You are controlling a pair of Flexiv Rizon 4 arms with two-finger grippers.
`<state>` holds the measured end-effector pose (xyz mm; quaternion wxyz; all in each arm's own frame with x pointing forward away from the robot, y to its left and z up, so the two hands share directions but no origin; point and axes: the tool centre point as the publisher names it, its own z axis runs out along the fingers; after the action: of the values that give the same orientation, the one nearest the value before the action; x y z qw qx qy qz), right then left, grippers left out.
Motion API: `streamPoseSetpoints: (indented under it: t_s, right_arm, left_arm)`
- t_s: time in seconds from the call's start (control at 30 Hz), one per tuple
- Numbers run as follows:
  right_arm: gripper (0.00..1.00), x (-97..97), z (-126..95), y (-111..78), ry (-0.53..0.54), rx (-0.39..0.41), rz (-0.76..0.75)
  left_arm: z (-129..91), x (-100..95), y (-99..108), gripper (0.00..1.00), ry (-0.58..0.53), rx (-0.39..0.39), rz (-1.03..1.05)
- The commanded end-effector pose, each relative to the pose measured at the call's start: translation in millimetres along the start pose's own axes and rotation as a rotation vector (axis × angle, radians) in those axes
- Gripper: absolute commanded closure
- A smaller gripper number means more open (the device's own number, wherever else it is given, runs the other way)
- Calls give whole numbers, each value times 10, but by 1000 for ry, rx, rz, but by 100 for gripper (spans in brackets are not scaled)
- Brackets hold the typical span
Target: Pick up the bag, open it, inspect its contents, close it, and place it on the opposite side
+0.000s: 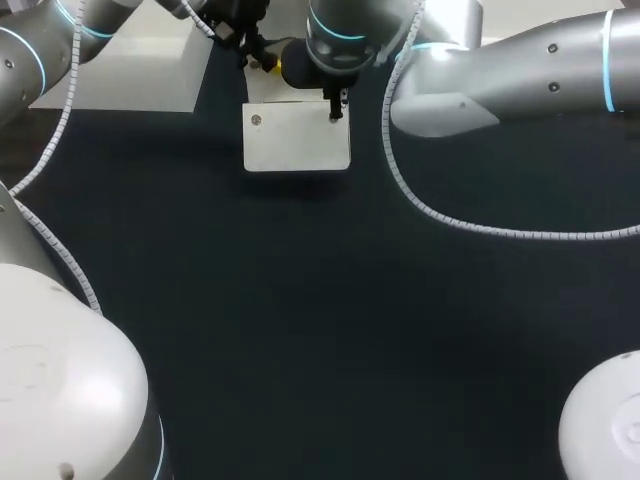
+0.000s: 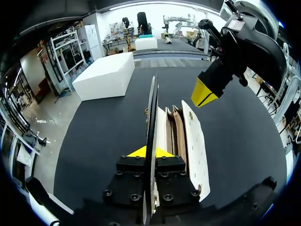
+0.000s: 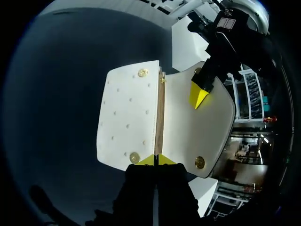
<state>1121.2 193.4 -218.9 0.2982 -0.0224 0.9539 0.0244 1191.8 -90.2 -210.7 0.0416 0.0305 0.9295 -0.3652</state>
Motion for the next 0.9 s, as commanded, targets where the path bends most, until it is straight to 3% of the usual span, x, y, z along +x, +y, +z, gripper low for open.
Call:
streamPoseSetpoints:
  t_s: [0.03, 0.5, 0.9]
  right_arm:
    - [100, -118, 163, 123, 35, 21, -2]
    - [100, -59, 332, 94, 67, 15, 30]
    - [100, 93, 491, 81, 96, 40, 50]
  left_arm:
    - [-48, 19, -80, 100, -7, -11, -15]
    - [-20, 148, -146, 100, -10, -21, -23]
    - [1, 225, -41, 100, -21, -1, -56]
